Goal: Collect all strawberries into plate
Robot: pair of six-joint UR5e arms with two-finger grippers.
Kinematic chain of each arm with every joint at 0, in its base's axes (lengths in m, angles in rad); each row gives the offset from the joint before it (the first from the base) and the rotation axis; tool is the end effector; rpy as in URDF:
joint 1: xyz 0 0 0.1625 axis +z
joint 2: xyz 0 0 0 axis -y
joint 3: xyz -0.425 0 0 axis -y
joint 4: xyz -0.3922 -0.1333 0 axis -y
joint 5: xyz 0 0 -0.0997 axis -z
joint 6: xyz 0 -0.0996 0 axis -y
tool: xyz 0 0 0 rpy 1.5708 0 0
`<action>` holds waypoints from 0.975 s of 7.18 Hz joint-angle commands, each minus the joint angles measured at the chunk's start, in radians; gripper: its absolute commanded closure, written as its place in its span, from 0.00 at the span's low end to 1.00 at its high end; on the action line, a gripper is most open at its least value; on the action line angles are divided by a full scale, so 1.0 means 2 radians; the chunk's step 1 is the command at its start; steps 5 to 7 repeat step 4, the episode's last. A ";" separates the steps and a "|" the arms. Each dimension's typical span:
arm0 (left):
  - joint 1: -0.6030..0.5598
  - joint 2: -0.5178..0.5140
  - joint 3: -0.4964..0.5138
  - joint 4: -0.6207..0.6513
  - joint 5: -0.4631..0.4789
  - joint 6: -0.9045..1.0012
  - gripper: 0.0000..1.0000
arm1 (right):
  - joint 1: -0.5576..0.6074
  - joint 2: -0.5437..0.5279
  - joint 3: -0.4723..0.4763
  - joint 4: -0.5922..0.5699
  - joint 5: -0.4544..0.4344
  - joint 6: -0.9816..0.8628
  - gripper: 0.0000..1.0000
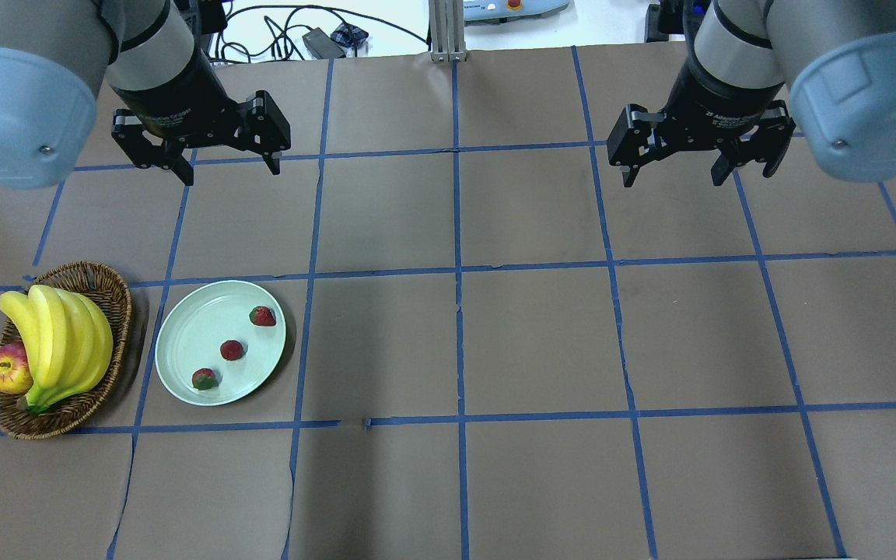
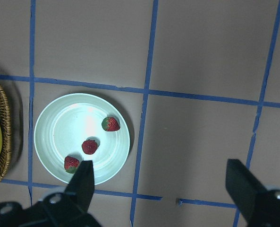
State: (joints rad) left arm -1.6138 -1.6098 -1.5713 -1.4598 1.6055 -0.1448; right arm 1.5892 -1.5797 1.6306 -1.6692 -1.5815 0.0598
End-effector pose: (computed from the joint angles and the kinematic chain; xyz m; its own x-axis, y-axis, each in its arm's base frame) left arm -0.1519 -0.5090 0.4795 -0.9943 -0.1037 -0.0239 -0.1017 0.9919 -0.0757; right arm 0.1413 -0.4897 0.4728 -0.9991 0.0418 0.0078 0.0414 0.9980 -0.0480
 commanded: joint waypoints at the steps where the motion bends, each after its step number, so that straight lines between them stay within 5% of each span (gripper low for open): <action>1: 0.002 0.000 -0.004 -0.005 -0.017 0.028 0.00 | 0.000 0.000 0.000 0.001 0.000 0.000 0.00; 7: 0.001 0.000 -0.004 -0.006 -0.015 0.026 0.00 | 0.000 0.000 0.000 0.000 0.000 0.000 0.00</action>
